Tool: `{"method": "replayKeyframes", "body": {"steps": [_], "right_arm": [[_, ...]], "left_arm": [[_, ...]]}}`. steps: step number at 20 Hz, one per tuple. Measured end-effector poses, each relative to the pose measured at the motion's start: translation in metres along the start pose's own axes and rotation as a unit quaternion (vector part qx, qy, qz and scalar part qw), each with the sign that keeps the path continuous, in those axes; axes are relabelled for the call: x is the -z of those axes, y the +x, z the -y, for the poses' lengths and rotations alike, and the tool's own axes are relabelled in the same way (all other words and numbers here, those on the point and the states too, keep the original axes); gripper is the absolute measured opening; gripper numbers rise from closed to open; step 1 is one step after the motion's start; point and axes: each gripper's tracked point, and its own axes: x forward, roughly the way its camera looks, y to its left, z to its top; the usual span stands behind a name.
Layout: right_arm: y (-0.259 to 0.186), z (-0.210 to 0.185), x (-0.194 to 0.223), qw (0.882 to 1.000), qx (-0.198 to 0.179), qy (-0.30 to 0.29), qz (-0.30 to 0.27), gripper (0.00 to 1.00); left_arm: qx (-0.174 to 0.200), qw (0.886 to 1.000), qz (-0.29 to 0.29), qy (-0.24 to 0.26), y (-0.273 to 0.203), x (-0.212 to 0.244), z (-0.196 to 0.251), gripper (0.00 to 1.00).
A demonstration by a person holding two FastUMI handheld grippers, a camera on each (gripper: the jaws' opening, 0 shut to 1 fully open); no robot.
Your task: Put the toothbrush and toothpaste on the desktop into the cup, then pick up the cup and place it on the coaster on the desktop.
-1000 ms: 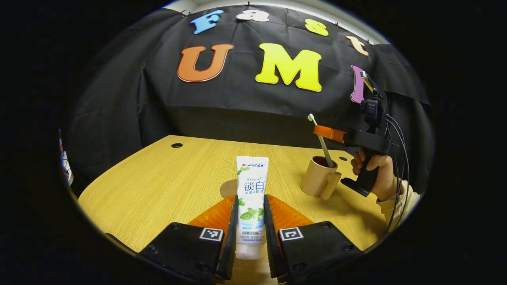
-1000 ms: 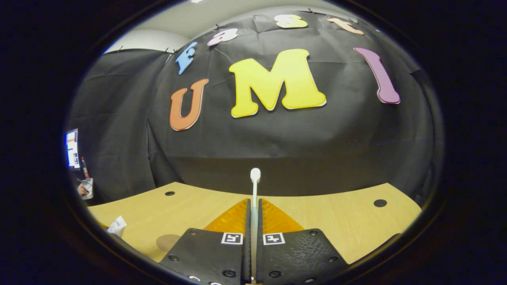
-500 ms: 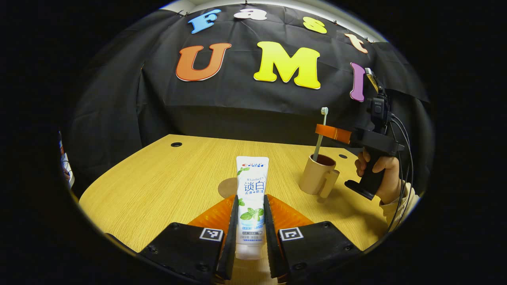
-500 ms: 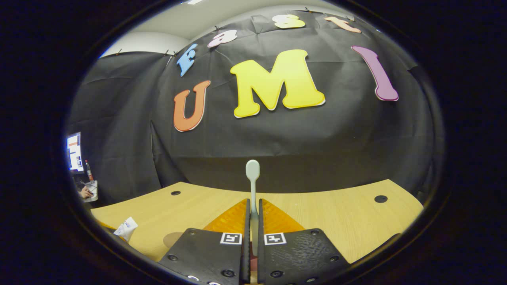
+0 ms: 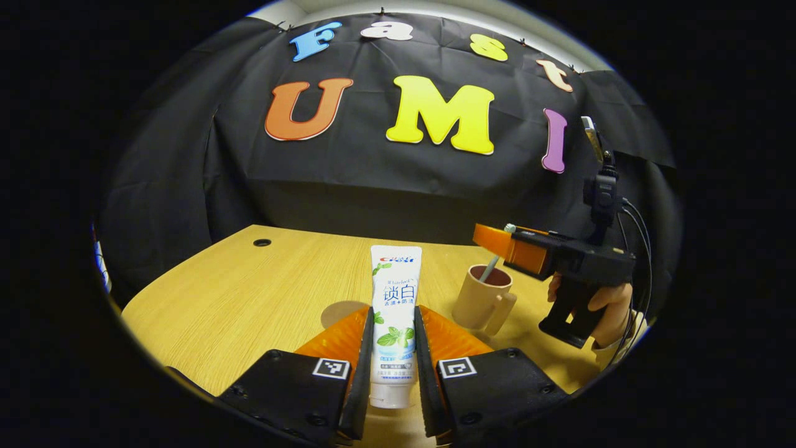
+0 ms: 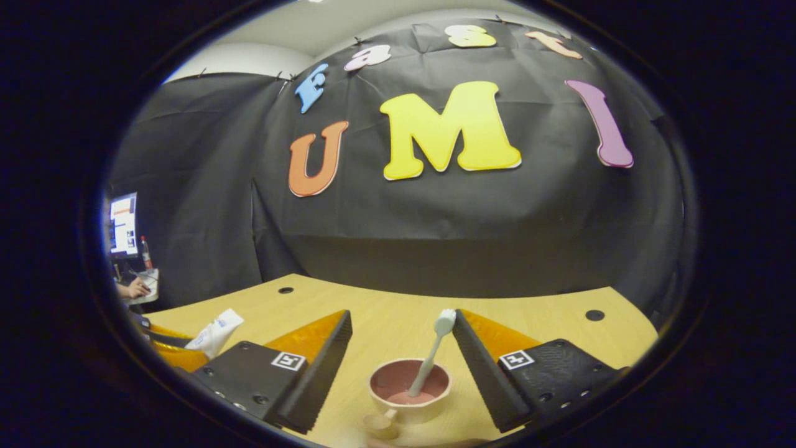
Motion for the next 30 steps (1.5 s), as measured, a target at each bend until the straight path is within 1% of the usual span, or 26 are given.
{"method": "replayKeyframes", "body": {"steps": [1,2,3,5,7,9,11,14,17,22,23,24,27,30], "right_arm": [[-0.007,-0.001,-0.002,1.0,0.003,-0.006,0.004,0.95],[-0.015,0.001,-0.006,1.0,0.004,-0.012,0.011,0.98],[-0.023,0.005,-0.01,1.0,0.008,-0.016,0.02,0.98],[-0.043,0.018,-0.021,0.999,0.023,-0.023,0.042,0.98],[-0.068,0.034,-0.026,0.997,0.043,-0.017,0.058,0.98],[-0.091,0.043,-0.024,0.996,0.049,-0.005,0.068,0.98],[-0.111,0.06,-0.017,0.994,0.071,-0.002,0.077,0.98],[-0.128,0.07,0.002,0.993,0.085,0.01,0.082,0.98],[-0.132,0.07,0.012,0.993,0.075,0.031,0.088,0.97],[-0.139,0.074,0.013,0.99,0.066,0.062,0.106,0.97],[-0.137,0.075,0.014,0.99,0.066,0.064,0.106,0.94],[-0.136,0.077,0.015,0.99,0.069,0.064,0.104,0.97],[-0.131,0.076,0.025,0.991,0.069,0.065,0.089,0.97],[-0.126,0.068,0.033,0.993,0.056,0.074,0.072,0.97]], "left_arm": [[0.006,1.0,0.008,0.0,0.005,-0.004,0.006,0.38],[0.012,1.0,0.014,0.0,0.009,-0.008,0.012,0.37],[0.022,1.0,0.018,-0.001,0.016,-0.013,0.018,0.38],[0.039,0.999,0.028,-0.007,0.029,-0.022,0.03,0.37],[0.049,0.998,0.036,-0.008,0.042,-0.031,0.039,0.37],[0.059,0.997,0.054,0.001,0.053,-0.043,0.05,0.38],[0.08,0.994,0.067,0.004,0.065,-0.055,0.066,0.37],[0.113,0.99,0.086,0.004,0.08,-0.071,0.088,0.37],[0.147,0.984,0.095,-0.011,0.1,-0.081,0.11,0.37],[0.194,0.976,0.095,-0.007,0.125,-0.079,0.142,0.38],[0.199,0.975,0.095,-0.008,0.13,-0.077,0.146,0.38],[0.204,0.974,0.095,-0.009,0.133,-0.076,0.149,0.38],[0.211,0.972,0.097,-0.014,0.141,-0.073,0.153,0.39],[0.207,0.974,0.087,-0.007,0.148,-0.066,0.15,0.39]]}}
